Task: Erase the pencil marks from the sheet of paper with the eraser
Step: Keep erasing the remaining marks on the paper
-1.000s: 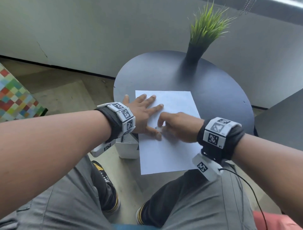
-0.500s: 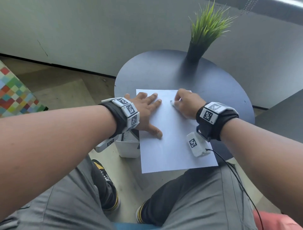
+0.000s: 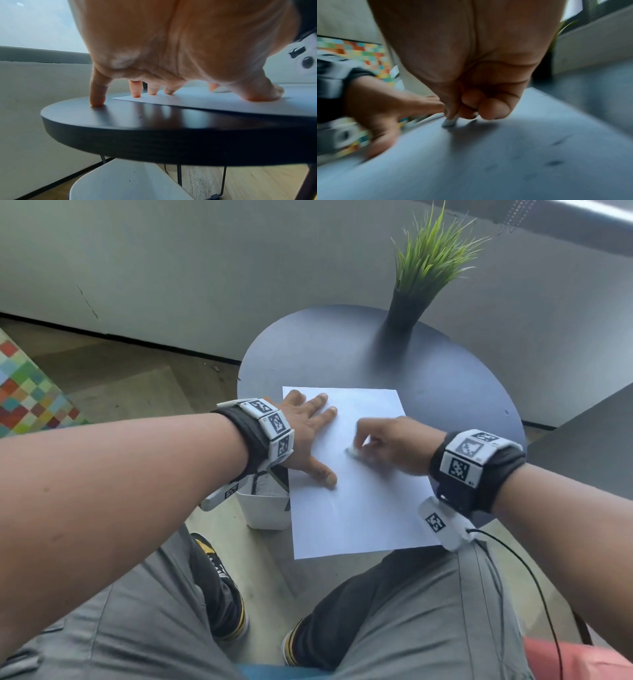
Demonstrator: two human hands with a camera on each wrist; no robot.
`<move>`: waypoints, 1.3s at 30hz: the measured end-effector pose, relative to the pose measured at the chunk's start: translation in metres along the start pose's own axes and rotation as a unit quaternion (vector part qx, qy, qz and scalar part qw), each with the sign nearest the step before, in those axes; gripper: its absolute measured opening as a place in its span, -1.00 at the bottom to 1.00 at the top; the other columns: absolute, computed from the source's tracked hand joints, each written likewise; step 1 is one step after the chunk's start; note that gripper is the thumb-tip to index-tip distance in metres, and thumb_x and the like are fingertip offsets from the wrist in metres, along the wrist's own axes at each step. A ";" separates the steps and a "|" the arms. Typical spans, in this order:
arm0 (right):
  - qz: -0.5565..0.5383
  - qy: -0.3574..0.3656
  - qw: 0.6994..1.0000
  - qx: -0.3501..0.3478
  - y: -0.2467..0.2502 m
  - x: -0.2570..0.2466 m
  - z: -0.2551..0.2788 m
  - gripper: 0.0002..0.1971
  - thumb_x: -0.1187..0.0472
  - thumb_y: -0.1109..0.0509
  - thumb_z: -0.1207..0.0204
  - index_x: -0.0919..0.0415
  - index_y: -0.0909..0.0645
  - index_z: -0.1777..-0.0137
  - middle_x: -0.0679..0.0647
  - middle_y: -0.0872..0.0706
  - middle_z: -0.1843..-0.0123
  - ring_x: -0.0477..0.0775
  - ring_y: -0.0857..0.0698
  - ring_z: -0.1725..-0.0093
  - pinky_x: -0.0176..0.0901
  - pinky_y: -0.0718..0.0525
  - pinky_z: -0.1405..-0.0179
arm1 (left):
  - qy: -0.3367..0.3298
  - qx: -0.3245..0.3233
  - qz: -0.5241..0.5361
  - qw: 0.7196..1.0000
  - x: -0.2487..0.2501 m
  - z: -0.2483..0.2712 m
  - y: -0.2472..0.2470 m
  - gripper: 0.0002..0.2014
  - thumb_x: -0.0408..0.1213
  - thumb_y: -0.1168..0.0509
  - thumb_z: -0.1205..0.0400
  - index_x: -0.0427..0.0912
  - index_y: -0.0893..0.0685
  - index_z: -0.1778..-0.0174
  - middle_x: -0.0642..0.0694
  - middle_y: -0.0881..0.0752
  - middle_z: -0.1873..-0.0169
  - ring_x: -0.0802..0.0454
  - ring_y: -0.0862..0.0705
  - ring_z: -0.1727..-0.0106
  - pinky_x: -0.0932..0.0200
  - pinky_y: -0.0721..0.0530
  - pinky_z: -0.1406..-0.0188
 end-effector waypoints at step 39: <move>-0.111 -0.275 0.939 0.176 -0.004 0.100 0.082 -0.85 0.01 -0.37 -0.56 -0.07 -0.61 -0.11 0.03 -0.73 -0.04 0.12 -0.67 0.07 -0.11 -0.59 0.03 | 0.127 0.170 0.208 0.955 -0.017 0.043 -0.013 -0.42 0.30 -0.32 -0.57 0.17 -0.47 -0.46 -0.08 -0.36 -0.50 -0.13 -0.33 -0.54 -0.12 -0.42 -0.46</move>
Point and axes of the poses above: each hand's wrist, its own z-axis away from the middle knuckle, its own y-axis out of the back of the hand, x = y × z, the point moved 2 cm from there along -z, towards the middle knuckle
